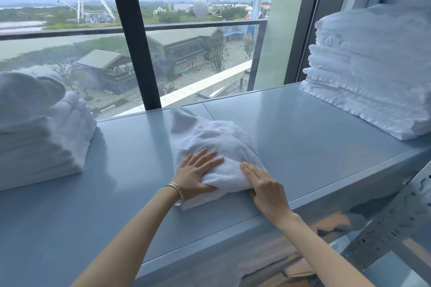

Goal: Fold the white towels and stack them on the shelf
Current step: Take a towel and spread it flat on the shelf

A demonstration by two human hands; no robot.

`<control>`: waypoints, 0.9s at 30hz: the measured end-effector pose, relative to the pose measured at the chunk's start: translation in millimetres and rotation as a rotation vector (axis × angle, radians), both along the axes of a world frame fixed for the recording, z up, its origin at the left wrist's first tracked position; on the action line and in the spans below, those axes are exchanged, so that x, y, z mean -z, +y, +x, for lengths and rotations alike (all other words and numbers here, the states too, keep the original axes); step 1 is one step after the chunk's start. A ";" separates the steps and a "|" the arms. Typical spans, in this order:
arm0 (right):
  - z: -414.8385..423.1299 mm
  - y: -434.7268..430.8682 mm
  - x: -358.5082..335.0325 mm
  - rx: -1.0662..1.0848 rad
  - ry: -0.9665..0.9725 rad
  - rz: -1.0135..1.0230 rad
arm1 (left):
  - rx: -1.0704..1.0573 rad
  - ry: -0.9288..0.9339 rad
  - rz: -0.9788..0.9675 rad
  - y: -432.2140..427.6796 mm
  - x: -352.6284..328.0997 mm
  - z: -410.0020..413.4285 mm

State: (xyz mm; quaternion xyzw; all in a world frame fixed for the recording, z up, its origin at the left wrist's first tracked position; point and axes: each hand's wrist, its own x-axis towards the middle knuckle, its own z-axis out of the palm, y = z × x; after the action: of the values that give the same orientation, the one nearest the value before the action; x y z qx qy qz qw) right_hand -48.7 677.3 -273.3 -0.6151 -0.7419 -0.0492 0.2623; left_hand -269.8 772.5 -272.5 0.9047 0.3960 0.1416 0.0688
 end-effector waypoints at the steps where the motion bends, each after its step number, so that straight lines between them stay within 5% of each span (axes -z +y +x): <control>1: 5.1 1.4 0.7 -0.006 0.002 -0.001 | -0.002 -0.001 0.003 0.7 0.8 4.4; 22: 150.9 31.7 -3.6 -0.111 0.009 -0.057 | -0.051 0.027 -0.019 26.6 -2.4 138.3; 27: 190.5 53.3 -13.7 -0.330 0.011 -0.206 | -0.133 -0.043 -0.063 22.0 -6.7 160.3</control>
State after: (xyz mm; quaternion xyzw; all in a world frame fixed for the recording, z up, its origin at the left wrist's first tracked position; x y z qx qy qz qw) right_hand 141.8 730.6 -259.5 -0.5088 -0.8325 0.0739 0.2065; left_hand -109.5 794.5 -265.9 0.8705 0.4579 0.1528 0.0961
